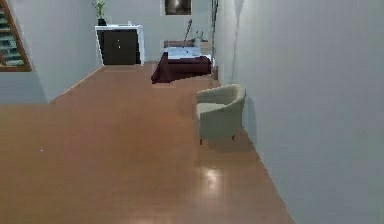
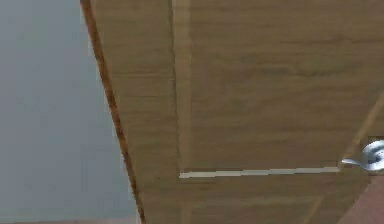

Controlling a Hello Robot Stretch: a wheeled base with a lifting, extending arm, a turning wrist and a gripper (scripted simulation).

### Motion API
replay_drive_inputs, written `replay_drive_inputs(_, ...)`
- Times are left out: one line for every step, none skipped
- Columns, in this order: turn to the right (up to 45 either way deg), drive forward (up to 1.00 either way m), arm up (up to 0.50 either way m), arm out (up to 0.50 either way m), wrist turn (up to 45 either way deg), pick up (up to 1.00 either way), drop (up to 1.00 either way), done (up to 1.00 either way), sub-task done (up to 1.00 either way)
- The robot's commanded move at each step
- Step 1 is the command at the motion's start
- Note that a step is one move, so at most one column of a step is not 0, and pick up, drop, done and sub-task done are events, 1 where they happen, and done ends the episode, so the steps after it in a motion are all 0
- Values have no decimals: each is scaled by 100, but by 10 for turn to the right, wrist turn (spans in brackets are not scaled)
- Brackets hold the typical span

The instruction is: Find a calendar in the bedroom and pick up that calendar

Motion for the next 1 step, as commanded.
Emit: replay_drive_inputs(0, 60, 0, 0, 0, 0, 0, 0, 0)
